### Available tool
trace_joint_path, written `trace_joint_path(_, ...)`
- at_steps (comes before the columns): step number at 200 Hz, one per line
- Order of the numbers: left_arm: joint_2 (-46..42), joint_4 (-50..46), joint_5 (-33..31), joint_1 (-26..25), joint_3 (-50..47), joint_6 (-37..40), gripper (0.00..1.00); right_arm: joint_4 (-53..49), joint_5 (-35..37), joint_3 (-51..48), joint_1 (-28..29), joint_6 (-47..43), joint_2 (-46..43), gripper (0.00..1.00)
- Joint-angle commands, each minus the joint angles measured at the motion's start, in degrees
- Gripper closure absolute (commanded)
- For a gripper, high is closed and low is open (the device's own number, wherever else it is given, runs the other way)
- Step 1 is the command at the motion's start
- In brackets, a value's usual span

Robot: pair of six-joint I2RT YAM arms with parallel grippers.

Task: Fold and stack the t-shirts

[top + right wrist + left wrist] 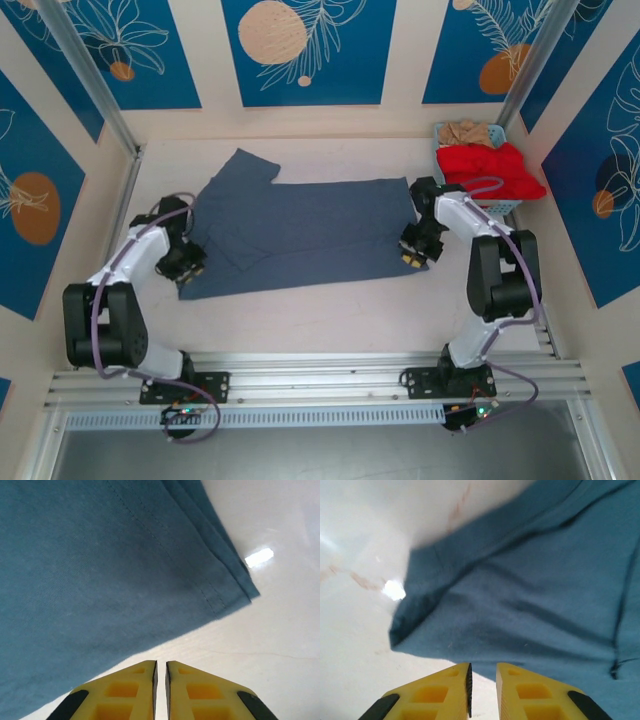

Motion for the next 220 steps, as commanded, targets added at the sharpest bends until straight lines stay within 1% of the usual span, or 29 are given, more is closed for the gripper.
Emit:
trace_joint_path(1,4.7,3.1,5.4,-0.4,-1.2,-4.6,0.8,0.1,-1.6,2.4,0.8,-1.0,4.3,0.85)
trace_joint_path(31,11.2,3.0,0.4,-0.1,2.3,-2.5,0.81,-3.7,1.8,5.0,1.0,-0.9,10.1,0.86)
trace_joint_path(47,13.6,2.3,-2.3,-0.1,4.2,0.2,0.82,-5.5,2.9,5.3,1.1,-1.2,11.7,0.93)
trace_joint_path(57,14.4,1.5,-4.1,0.1,4.7,1.5,0.82,-6.7,3.7,5.4,1.4,-1.5,12.0,0.95)
trace_joint_path(85,14.7,1.4,-8.0,1.7,4.0,4.5,0.82,-6.8,2.6,2.1,2.8,-1.0,8.6,0.95)
trace_joint_path(113,14.8,1.3,-8.1,3.4,3.6,5.6,0.83,-4.9,0.6,-2.7,3.1,1.0,4.0,0.93)
trace_joint_path(132,10.3,0.8,-6.8,2.9,4.5,4.9,0.81,-4.1,0.2,-2.6,3.2,0.4,1.4,0.88)
trace_joint_path(153,3.5,-0.4,-5.9,-0.5,7.2,3.3,0.75,-3.8,0.2,-0.9,4.4,-0.7,-2.7,0.77)
trace_joint_path(162,1.7,-0.1,-3.4,-2.0,7.4,1.3,0.71,-2.7,-0.6,-0.8,5.1,-1.2,-4.9,0.73)
trace_joint_path(182,0.6,3.8,6.9,-4.7,4.4,-5.5,0.65,4.0,-8.1,-2.9,7.0,-2.9,-9.2,0.64)
trace_joint_path(190,0.6,6.4,10.0,-5.7,2.6,-8.2,0.63,7.4,-12.6,-3.9,7.7,-3.5,-10.6,0.62)
trace_joint_path(209,1.6,11.4,13.4,-7.1,0.0,-12.5,0.57,13.9,-20.4,-5.5,9.1,-4.0,-12.7,0.59)
trace_joint_path(220,3.0,13.1,14.6,-7.2,-0.3,-13.6,0.57,15.4,-22.6,-5.3,9.6,-3.7,-12.7,0.59)
